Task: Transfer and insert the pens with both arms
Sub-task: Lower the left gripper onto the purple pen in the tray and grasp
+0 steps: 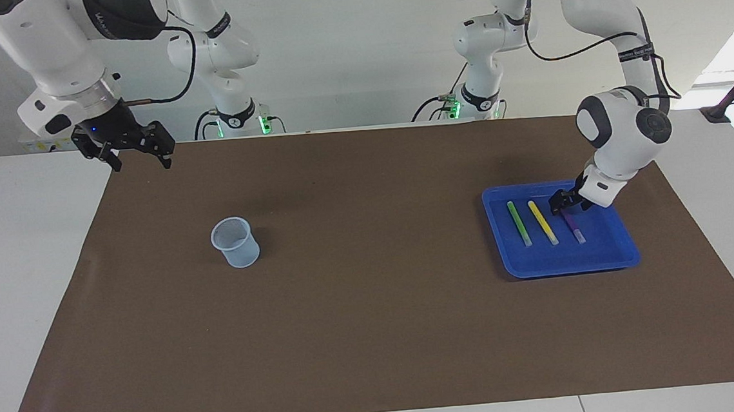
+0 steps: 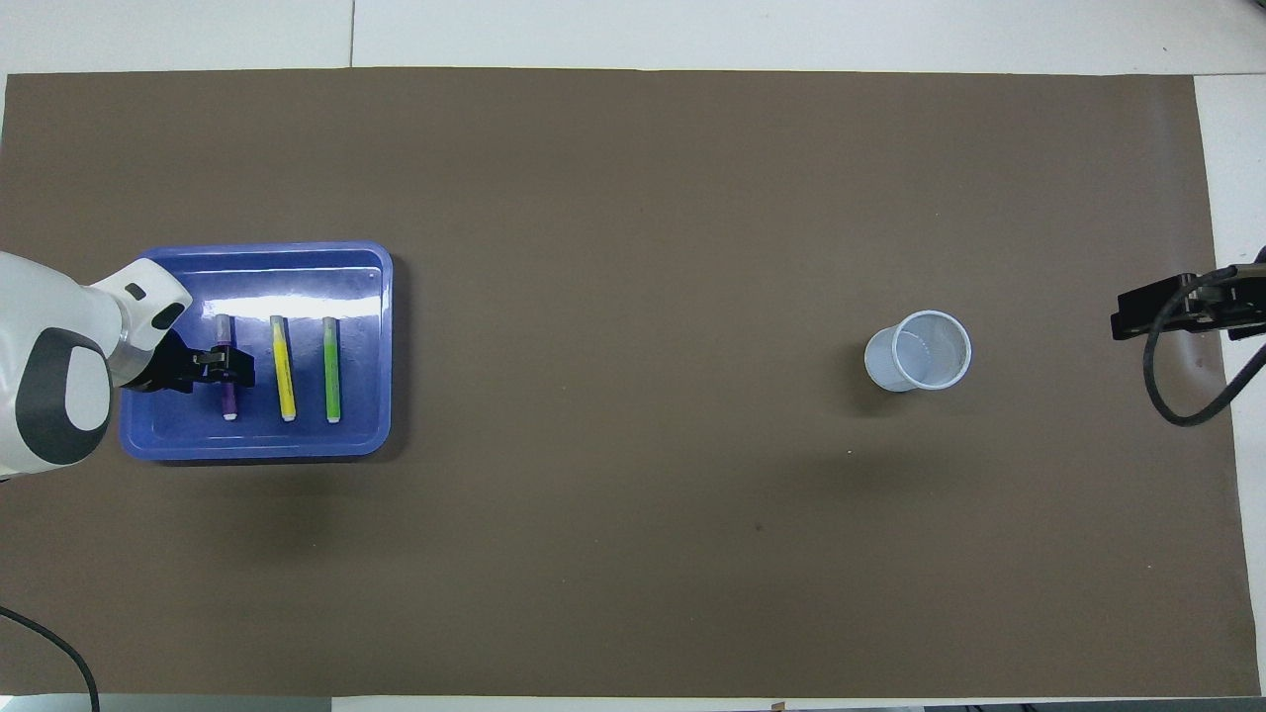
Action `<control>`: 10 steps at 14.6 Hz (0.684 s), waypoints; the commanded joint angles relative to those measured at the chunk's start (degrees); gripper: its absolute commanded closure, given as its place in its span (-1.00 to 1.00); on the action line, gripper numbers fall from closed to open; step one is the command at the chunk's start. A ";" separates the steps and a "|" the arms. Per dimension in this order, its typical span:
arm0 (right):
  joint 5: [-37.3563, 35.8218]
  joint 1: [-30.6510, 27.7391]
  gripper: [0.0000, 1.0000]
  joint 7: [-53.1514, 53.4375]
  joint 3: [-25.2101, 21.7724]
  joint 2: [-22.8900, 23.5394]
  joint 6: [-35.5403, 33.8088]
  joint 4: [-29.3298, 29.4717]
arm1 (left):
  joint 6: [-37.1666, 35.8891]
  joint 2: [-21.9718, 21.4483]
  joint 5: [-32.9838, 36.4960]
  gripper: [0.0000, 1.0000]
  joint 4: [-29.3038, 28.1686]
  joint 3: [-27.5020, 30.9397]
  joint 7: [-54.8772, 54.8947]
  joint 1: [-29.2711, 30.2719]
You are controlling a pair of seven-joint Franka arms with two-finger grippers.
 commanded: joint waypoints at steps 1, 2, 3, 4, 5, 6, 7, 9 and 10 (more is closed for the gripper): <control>0.11 -0.06 -1.00 -0.96 -0.22 -0.34 -0.99 0.16 | 1.88 0.54 -0.30 -0.50 -0.19 -0.19 0.78 0.23; 0.11 -0.06 -1.00 -0.96 -0.22 -0.34 -0.90 0.16 | 1.97 1.06 -0.30 -0.46 0.24 -0.19 0.78 0.23; 0.11 -0.06 -1.00 -0.96 -0.22 -0.34 -0.90 0.16 | 1.71 1.59 -0.30 -0.46 1.38 -0.19 0.87 0.14; 0.11 -0.06 -1.00 -0.96 -0.22 -0.34 -0.90 0.16 | 1.62 3.07 -0.30 -0.46 2.78 -0.19 0.87 0.14; 0.11 -0.06 -1.00 -0.96 -0.22 -0.34 -0.98 0.16 | 1.53 4.05 -0.30 -0.46 3.93 -0.19 0.87 0.14; 0.11 -0.06 -1.00 -0.96 -0.22 -0.34 -0.90 0.16 | 1.62 4.58 -0.22 -0.46 4.46 -0.19 0.95 0.14; 0.11 -0.06 -1.00 -0.96 -0.22 -0.34 -0.90 0.16 | 1.70 5.19 -0.21 -0.45 4.81 -0.19 0.96 0.14; 0.11 -0.06 -1.00 -0.96 -0.22 -0.34 -0.90 0.16 | 1.71 5.46 -0.21 -0.40 4.99 -0.19 1.22 0.14; 0.11 -0.06 -1.00 -0.96 -0.22 -0.34 -0.90 0.16 | 1.71 5.46 -0.21 -0.34 4.99 -0.19 1.22 0.14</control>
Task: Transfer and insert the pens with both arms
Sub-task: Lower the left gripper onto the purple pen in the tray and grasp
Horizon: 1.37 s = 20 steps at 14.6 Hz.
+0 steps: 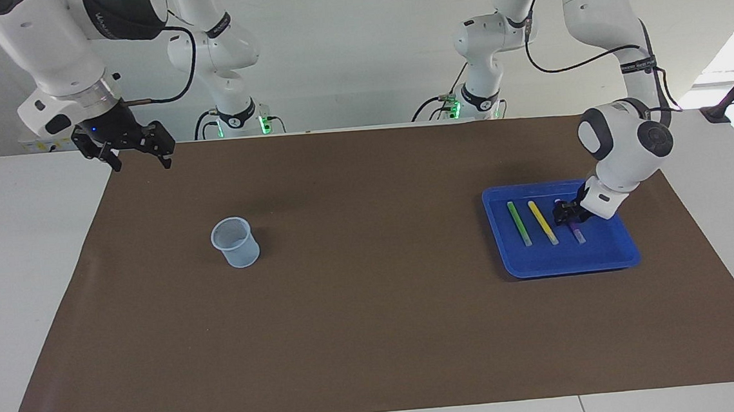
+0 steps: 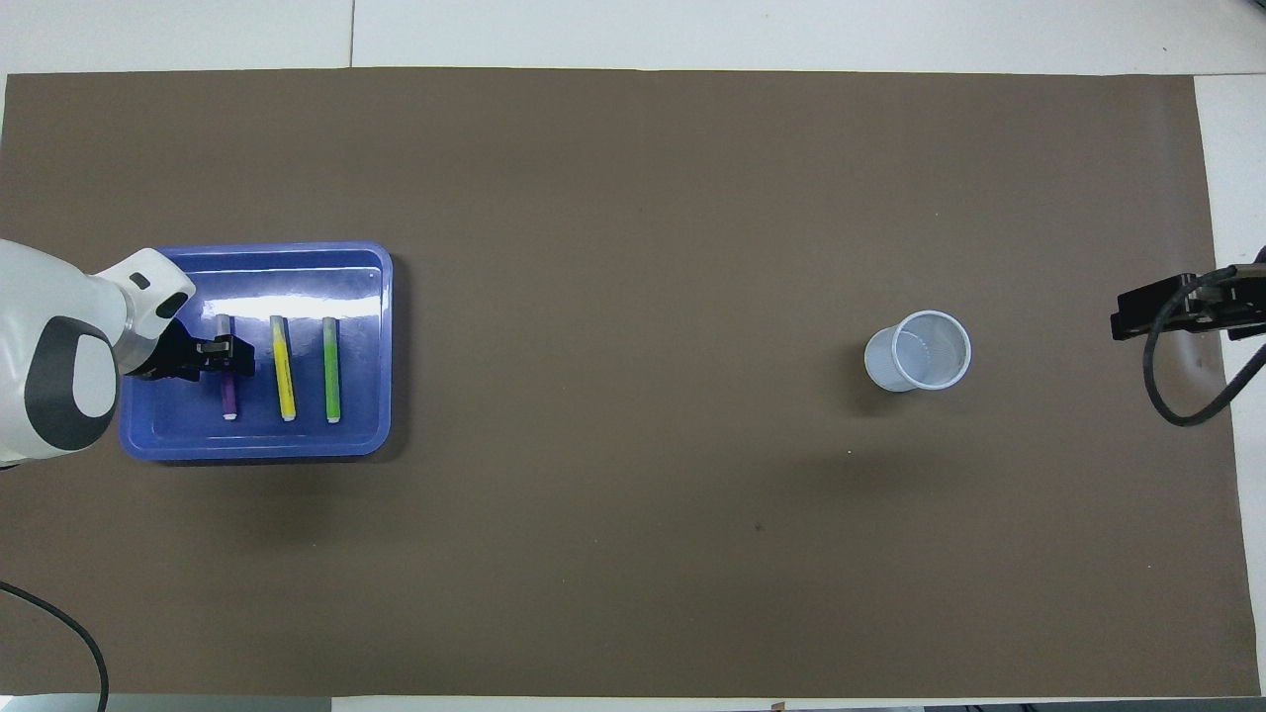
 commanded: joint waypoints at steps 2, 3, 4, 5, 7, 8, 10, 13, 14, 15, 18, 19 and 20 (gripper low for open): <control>0.11 -0.06 -1.00 -0.96 -0.22 -0.34 -0.90 0.16 | 0.56 1.06 -0.21 -0.11 1.09 -0.08 1.41 0.14; 0.11 -0.06 -1.00 -0.96 -0.22 -0.34 -0.90 0.16 | 0.56 0.97 -0.21 0.04 1.09 -0.08 1.50 0.14; 0.11 -0.06 -1.00 -0.96 -0.22 -0.34 -0.98 0.16 | 0.47 0.97 -0.21 0.25 1.09 -0.08 1.50 0.14; 0.11 -0.06 -1.00 -0.96 -0.22 -0.34 -0.90 0.16 | 0.47 1.06 -0.30 0.44 1.09 -0.08 1.50 0.14; 0.11 -0.06 -1.00 -0.96 -0.22 -0.34 -0.90 0.16 | 0.56 1.06 -0.21 0.96 1.09 -0.08 1.50 0.14; 0.11 -0.06 -1.00 -0.96 -0.22 -0.34 -0.98 0.16 | 0.73 1.06 -0.21 1.00 1.09 -0.08 1.50 0.14; 0.11 -0.06 -1.00 -0.96 -0.22 -0.34 -0.90 0.16 | 0.65 1.06 -0.21 1.00 1.09 -0.08 1.58 0.14; 0.11 -0.06 -1.00 -0.96 -0.22 -0.34 -0.90 0.16 | -0.66 1.15 -0.30 1.00 2.57 -0.08 1.50 0.05; 0.11 -0.06 -1.00 -0.96 -0.22 -0.34 -0.98 0.16 | -1.89 1.15 -0.30 1.00 3.19 -0.08 1.50 0.05; 0.11 -0.06 -1.00 -0.96 -0.22 -0.34 -0.90 0.16 | -3.21 0.97 -0.30 1.00 3.89 -0.08 1.50 0.05; 0.11 -0.06 -1.00 -0.96 -0.22 -0.34 -0.90 0.16 | -9.00 0.71 -0.56 1.00 7.49 -0.16 1.41 -0.12; 0.11 -0.06 -1.00 -0.96 -0.22 -0.34 -0.90 0.16 | -11.80 0.62 -0.74 1.00 9.33 -0.16 1.23 -0.30; 0.11 -0.06 -1.00 -0.96 -0.22 -0.34 -0.90 0.16 | -14.96 0.45 -0.83 1.00 11.26 -0.16 0.80 -0.47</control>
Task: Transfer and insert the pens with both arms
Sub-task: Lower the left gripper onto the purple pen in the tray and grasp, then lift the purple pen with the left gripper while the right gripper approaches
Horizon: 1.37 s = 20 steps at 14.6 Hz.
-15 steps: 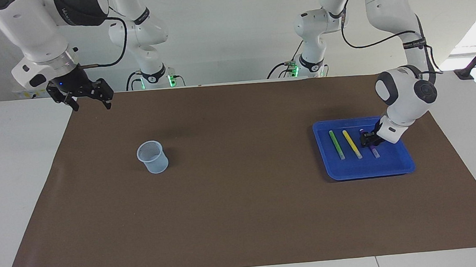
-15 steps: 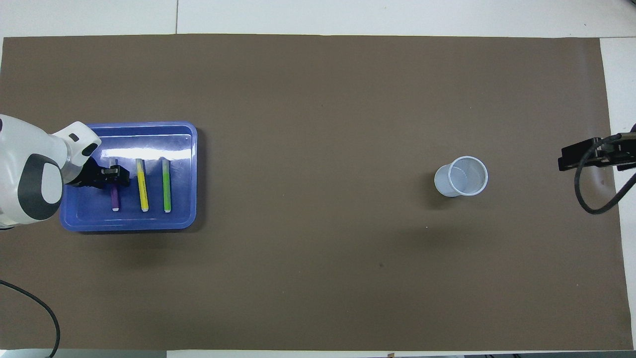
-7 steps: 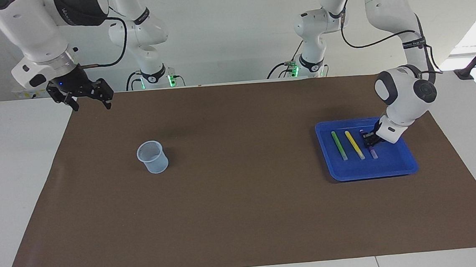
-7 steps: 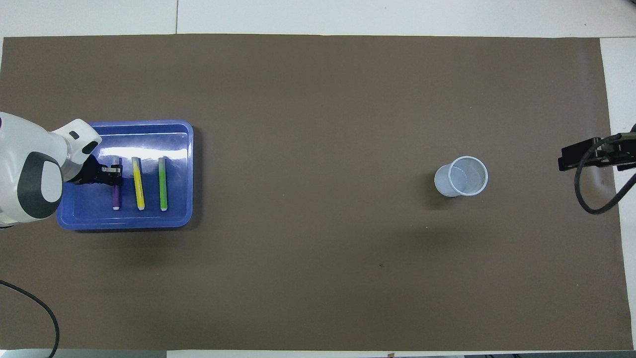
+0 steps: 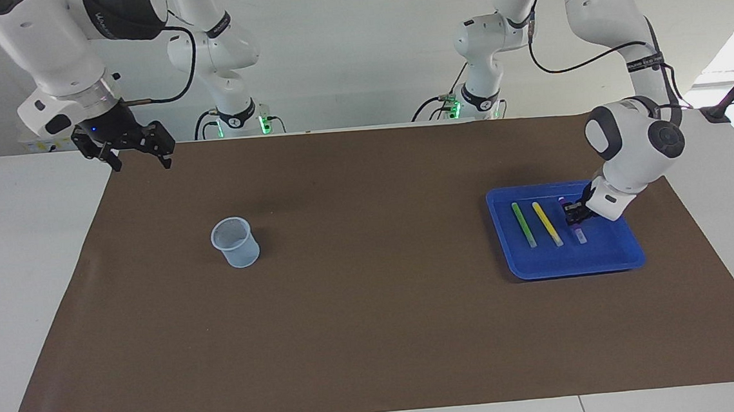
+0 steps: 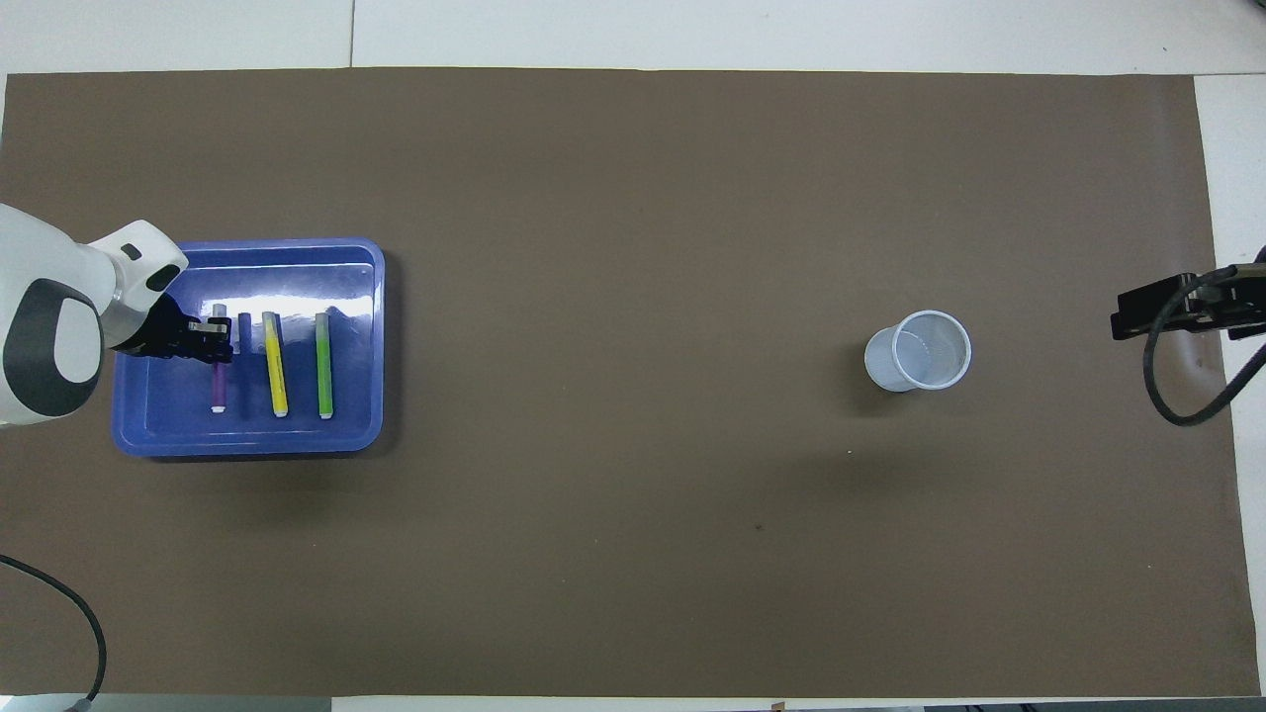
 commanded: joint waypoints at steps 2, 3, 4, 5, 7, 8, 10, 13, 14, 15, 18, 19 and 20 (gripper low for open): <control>0.11 -0.06 -1.00 -0.96 -0.22 -0.34 -0.90 0.16 | -12.96 0.12 -1.35 1.00 8.80 -0.03 -1.35 -0.70; 0.11 -0.06 -1.00 -0.96 -0.22 -0.34 -0.90 0.16 | -15.95 0.03 -2.23 1.00 10.82 -0.21 -4.41 -0.88; 0.11 -0.06 -1.00 -0.96 -0.22 -0.34 -0.90 0.16 | -18.33 -0.41 -2.59 1.00 12.32 -0.21 -8.61 -2.18; 0.11 -0.06 -1.00 -0.96 -0.22 -0.34 -0.90 0.16 | -19.57 -1.11 -2.59 1.00 12.86 -0.21 -12.05 -3.24; 0.11 -0.06 -1.00 -0.96 -0.22 -0.34 -0.98 0.16 | -22.38 -3.12 -5.38 1.00 12.95 -0.21 -20.30 -5.00; 0.11 -0.06 -1.00 -0.96 -0.22 -0.34 -0.90 0.16 | -24.05 -3.83 -7.93 1.00 13.13 -0.21 -25.30 -5.53; 0.11 -0.06 -1.00 -0.96 -0.22 -0.34 -0.98 0.16 | -27.04 -5.15 -11.98 1.00 13.92 -0.38 -37.25 -7.46; 0.11 -0.06 -1.00 -0.96 -0.22 -0.34 -0.90 0.16 | -28.90 -7.08 -19.96 1.00 14.54 -0.39 -53.25 -10.45; 0.11 0.03 -1.00 -1.05 -0.14 -0.43 -1.68 -0.01 | -28.82 -8.05 -22.95 1.00 14.45 -0.39 -59.57 -12.03; 0.11 0.55 -1.00 -1.57 -0.05 -0.95 -2.47 -0.71 | -28.47 -8.93 -25.24 1.00 14.19 -0.39 -64.68 -13.87; 10.95 0.65 -1.00 -2.28 0.22 -1.83 -3.53 -2.64 | -28.64 -9.99 -35.61 1.00 13.22 -0.39 -73.94 -16.51; 15.18 0.56 -1.00 -1.76 0.22 -2.36 -4.14 -3.61 | -28.03 -10.08 -38.86 1.00 12.87 -0.39 -77.00 -17.83; 18.01 0.56 -1.00 -0.79 0.22 -2.88 -5.02 -4.49 | -27.07 -10.25 -41.33 1.00 12.78 -0.39 -79.99 -18.89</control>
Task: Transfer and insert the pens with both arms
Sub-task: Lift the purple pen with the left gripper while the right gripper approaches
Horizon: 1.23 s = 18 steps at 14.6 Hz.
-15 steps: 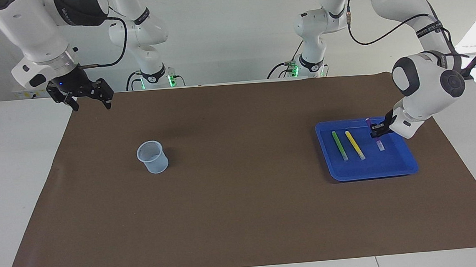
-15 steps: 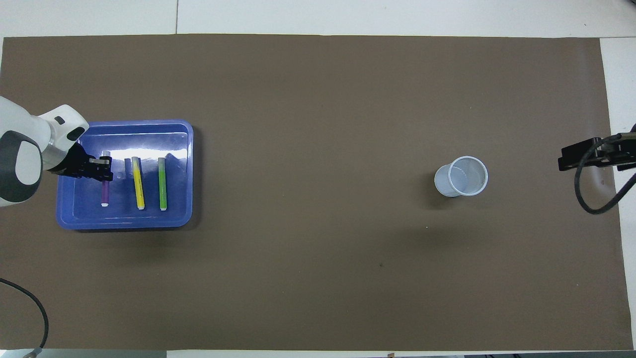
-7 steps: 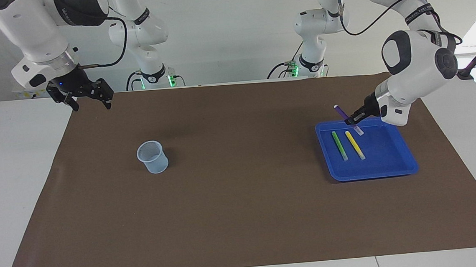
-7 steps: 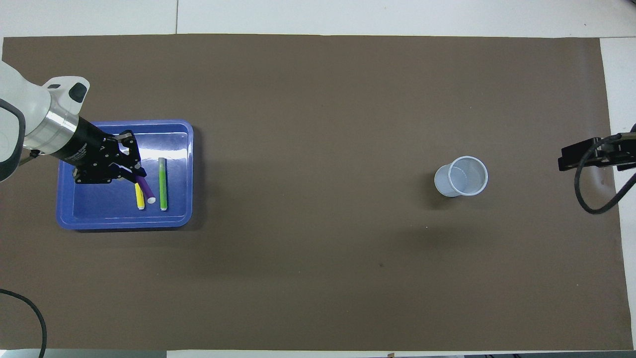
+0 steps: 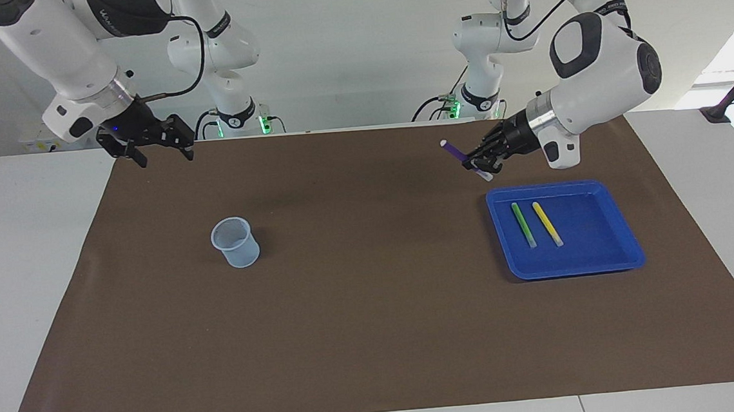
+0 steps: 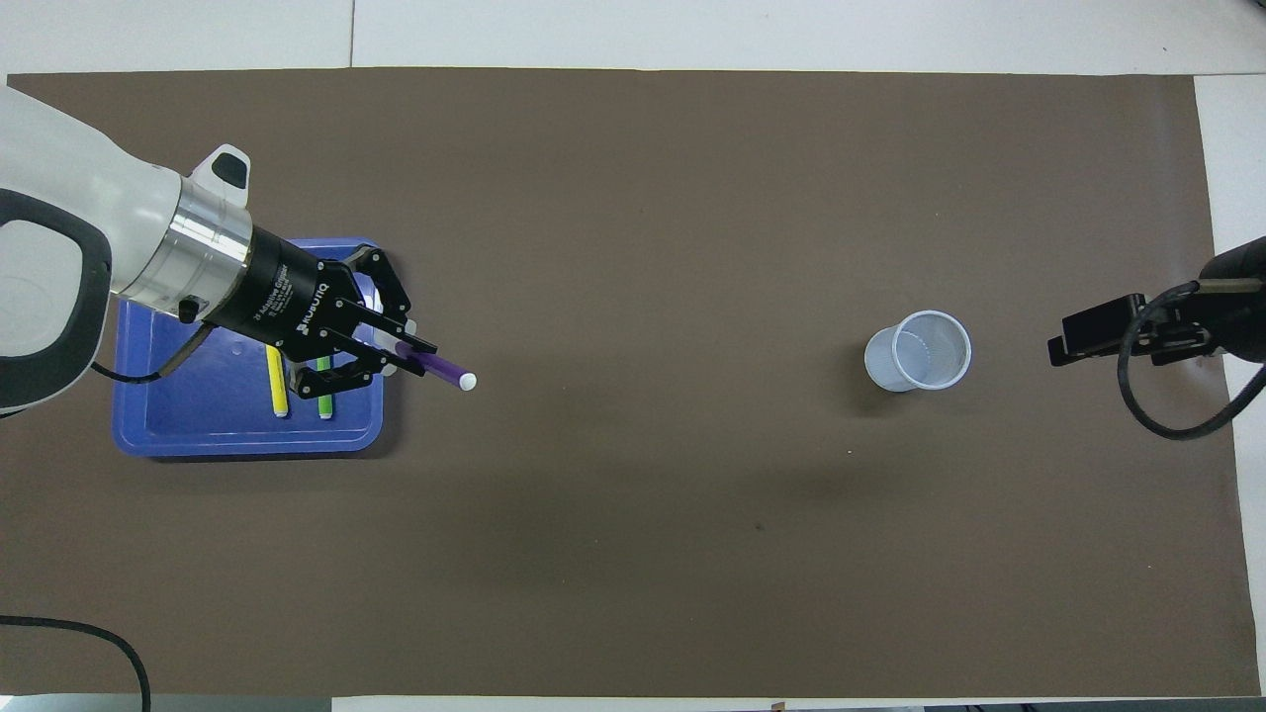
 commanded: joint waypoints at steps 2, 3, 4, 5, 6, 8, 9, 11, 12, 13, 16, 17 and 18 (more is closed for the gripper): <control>11.52 -0.20 -1.00 2.59 -0.15 -3.39 -2.57 -4.70 | 5.33 -1.56 -7.49 1.00 -3.02 0.82 -12.99 -6.20; 14.50 -0.12 -1.00 3.04 -0.15 -3.83 -2.57 -5.75 | 8.84 -2.78 -10.11 1.00 -5.56 0.82 -14.69 -7.87; 19.14 -0.12 -1.00 3.22 -0.15 -4.10 -2.31 -6.19 | 11.83 -4.19 -13.70 1.00 -8.63 0.82 -14.70 -9.02; 23.37 -0.12 -1.00 3.48 -0.15 -4.01 -2.05 -6.11 | 15.17 -5.59 -16.52 1.00 -11.70 0.82 -14.62 -10.08; 26.37 -0.12 -1.00 4.44 -0.06 -4.01 -1.61 -6.02 | 17.72 -6.13 -17.86 1.00 -12.86 0.82 -15.05 -12.18; 29.12 0.58 -1.00 6.20 0.90 -3.92 -0.82 -5.93 | 22.38 -6.22 -18.13 1.00 -13.84 0.82 -17.68 -15.70; 29.21 1.46 -1.00 6.21 1.25 -3.92 0.49 -5.93 | 24.93 -6.48 -18.40 1.00 -14.19 0.82 -18.91 -17.28; 29.21 5.66 -1.00 7.69 1.35 -4.10 4.62 -6.63 | 28.45 -6.57 -19.18 1.00 -14.63 0.82 -20.06 -20.00; 29.21 7.51 -1.00 9.62 1.35 -4.27 6.64 -7.68 | 30.73 -6.57 -20.06 1.00 -15.07 0.82 -21.02 -21.32; 29.12 9.71 -1.00 11.90 1.35 -4.97 10.05 -9.00 | 33.02 -6.66 -20.16 1.00 -15.25 0.82 -22.51 -22.30; 29.21 14.90 -1.00 13.94 1.52 -7.26 19.21 -14.54 | 36.19 -7.53 -21.29 1.00 -16.82 0.82 -24.11 -23.27; 29.21 15.78 -1.00 14.03 1.52 -7.26 19.75 -14.63 | 38.03 -8.41 -23.04 1.00 -17.88 0.82 -24.19 -23.36; 29.12 16.31 -1.00 14.90 1.61 -7.18 21.32 -14.81 | 40.05 -9.38 -23.93 1.00 -19.28 0.82 -24.19 -23.88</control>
